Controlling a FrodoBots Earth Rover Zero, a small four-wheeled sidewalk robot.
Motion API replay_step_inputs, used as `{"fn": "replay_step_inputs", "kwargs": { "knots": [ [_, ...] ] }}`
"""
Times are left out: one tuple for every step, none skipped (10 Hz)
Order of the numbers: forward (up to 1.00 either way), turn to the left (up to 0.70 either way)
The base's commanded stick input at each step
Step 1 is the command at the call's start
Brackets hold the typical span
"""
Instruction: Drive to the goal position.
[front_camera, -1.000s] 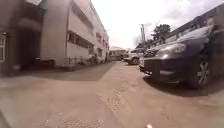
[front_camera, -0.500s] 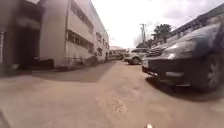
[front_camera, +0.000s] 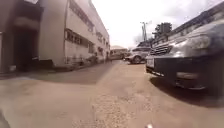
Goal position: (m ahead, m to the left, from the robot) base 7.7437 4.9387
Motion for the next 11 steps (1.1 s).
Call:
{"fn": "replay_step_inputs", "kwargs": {
  "knots": [
    [0.50, 0.00],
    [0.50, 0.00],
    [0.50, 0.00],
    [0.50, 0.00],
    [0.50, 0.00],
    [0.50, 0.00],
    [0.50, 0.00],
    [0.50, 0.00],
    [0.50, 0.00],
    [0.50, 0.00],
    [0.50, 0.00]
  ]
}}
